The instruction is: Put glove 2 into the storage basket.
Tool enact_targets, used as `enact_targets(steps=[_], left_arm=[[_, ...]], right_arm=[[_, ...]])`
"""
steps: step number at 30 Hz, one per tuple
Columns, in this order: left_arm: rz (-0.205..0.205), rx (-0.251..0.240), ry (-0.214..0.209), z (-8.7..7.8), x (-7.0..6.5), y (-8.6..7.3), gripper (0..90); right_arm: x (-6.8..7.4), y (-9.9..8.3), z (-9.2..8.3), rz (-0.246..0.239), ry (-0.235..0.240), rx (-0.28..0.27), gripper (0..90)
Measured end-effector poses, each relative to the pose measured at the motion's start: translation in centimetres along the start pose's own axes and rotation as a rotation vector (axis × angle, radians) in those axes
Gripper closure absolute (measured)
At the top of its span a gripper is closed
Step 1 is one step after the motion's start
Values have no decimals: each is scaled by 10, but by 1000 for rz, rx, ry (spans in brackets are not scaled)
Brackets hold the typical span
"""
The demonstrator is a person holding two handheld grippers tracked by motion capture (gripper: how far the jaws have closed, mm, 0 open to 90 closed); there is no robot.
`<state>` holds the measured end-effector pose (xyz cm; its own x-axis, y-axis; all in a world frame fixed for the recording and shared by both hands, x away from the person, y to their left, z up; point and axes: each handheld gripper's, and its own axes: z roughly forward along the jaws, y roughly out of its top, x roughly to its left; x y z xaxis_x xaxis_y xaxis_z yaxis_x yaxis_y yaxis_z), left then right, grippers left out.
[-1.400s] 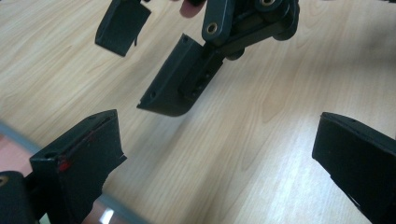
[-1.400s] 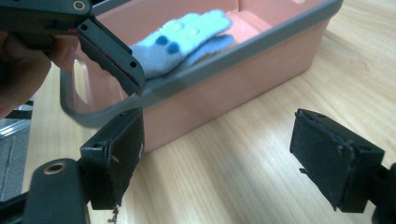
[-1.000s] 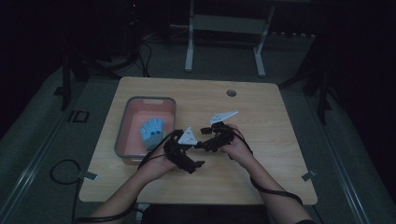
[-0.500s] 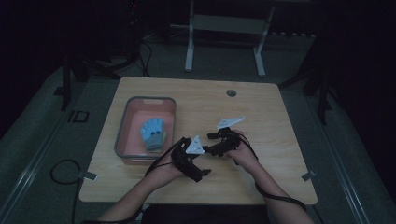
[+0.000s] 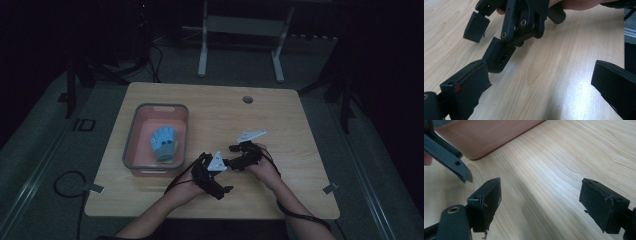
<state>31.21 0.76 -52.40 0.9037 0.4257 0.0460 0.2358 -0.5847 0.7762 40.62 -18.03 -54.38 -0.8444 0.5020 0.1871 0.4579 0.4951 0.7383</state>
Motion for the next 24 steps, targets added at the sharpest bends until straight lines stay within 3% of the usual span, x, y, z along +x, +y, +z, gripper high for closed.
enact_targets(steps=[6, 10, 12, 21, 24], left_arm=[[-16, -16, 37, 6, 0, -1, 17], [-25, -14, 49, 11, 0, -3, 17], [-28, -14, 59, 15, 0, -4, 17], [-56, -34, 93, 29, 2, -10, 17], [-60, -27, 98, 33, 2, -14, 17]], right_arm=[[-2, -9, 0, -11, -59, -1, 178], [-3, -13, 0, -9, -71, 4, 177], [-3, -17, 0, -21, -114, 8, 177], [-2, -23, 1, -27, -189, -10, 174], [0, -24, 2, -49, -220, -3, 167]])
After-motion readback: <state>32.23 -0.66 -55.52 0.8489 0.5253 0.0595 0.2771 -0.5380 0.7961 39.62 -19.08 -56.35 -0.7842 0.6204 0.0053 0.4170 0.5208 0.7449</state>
